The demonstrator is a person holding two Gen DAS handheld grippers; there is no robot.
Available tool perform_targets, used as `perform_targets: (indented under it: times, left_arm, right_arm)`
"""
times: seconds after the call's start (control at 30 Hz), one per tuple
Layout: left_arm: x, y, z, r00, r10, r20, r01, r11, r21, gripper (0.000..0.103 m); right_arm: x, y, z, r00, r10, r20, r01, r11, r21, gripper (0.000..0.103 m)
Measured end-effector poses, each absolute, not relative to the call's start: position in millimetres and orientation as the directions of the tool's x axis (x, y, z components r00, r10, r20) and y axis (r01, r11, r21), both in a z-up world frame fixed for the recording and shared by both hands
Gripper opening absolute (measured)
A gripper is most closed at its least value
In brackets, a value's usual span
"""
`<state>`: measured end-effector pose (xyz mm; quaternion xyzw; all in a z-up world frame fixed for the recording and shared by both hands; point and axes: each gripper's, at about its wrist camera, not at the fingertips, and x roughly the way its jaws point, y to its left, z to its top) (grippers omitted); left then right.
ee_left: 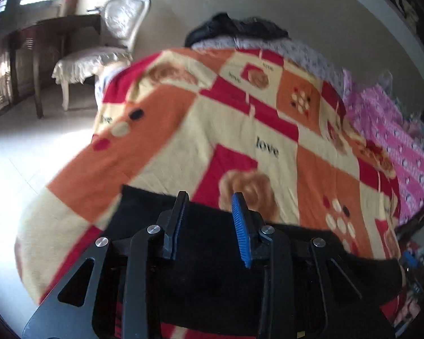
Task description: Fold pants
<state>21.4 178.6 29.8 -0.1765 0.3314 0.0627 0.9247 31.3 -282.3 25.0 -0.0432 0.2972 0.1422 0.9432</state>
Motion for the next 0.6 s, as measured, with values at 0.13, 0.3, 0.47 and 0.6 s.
perform_targets:
  times: [0.13,0.3,0.47,0.6]
  left_arm:
    - [44.8,186.7,-4.8,0.674,0.084,-0.734,-0.317,0.930,-0.185,0.030]
    - [51.7,200.0,-20.0,0.635,0.093,-0.767,-0.339,0.925,-0.169,0.030]
    - [53.7,177.6,-20.3,0.623,0.204,-0.755,-0.349,0.937,-0.035,0.031]
    - [49.5,178.7,-20.4,0.627,0.195,-0.754,-0.352,0.935,-0.051,0.031]
  right_arm:
    - [56.1,-288.1,-1.6,0.696,0.244,-0.675,-0.273,0.960,0.065,0.039]
    - [51.0,-316.4,-23.0,0.667,0.350,-0.658,-0.329,0.930,0.162,0.043]
    - [35.7,-302.6,-27.5,0.710,0.318,-0.628,-0.359,0.931,0.066,0.055]
    - [33.1,-296.4,-28.1,0.704,0.315,-0.636,-0.382,0.923,0.035,0.062]
